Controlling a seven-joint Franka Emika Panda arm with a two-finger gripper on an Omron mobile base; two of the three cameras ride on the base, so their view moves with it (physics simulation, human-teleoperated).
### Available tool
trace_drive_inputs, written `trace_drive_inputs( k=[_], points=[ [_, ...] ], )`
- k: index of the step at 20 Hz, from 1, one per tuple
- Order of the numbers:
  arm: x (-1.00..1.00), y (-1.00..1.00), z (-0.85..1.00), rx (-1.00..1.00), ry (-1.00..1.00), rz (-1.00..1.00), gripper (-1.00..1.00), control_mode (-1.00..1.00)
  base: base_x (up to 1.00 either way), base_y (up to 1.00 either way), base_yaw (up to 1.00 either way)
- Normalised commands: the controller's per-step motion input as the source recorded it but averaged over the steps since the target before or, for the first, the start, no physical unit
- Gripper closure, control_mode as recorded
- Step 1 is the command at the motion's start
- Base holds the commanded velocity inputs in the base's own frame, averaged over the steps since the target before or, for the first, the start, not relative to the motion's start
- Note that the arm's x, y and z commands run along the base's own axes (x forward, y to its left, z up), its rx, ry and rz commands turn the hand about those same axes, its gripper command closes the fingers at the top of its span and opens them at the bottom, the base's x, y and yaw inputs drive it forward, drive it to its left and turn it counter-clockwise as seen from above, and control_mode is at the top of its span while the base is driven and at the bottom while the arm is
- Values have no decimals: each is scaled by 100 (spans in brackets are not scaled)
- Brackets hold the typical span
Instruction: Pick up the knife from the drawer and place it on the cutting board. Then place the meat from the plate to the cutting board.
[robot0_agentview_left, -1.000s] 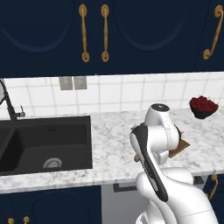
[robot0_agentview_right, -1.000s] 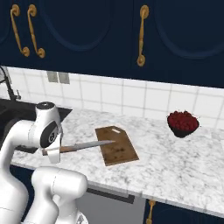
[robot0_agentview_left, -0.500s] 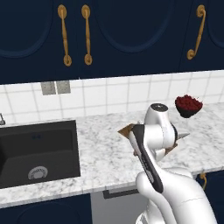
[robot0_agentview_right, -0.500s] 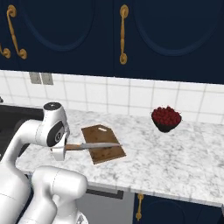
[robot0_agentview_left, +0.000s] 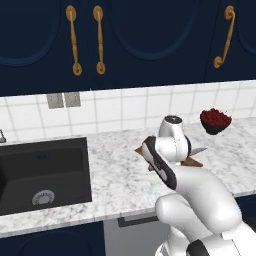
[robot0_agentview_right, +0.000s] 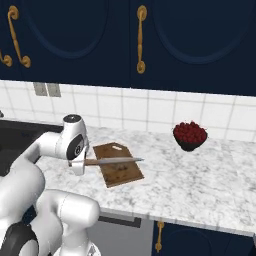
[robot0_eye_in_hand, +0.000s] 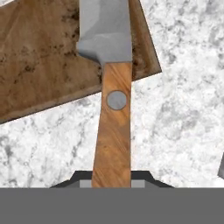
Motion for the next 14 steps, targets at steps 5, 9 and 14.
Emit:
trace_drive_inputs(
  k=[5, 9, 14],
  points=[
    [12, -53, -13, -4, 0, 37, 100, -100, 0, 0, 0],
    [0, -67, -25, -12, -2, 48, 100, -100, 0, 0, 0],
    [1, -60, -13, -11, -1, 53, 100, -100, 0, 0, 0]
  ],
)
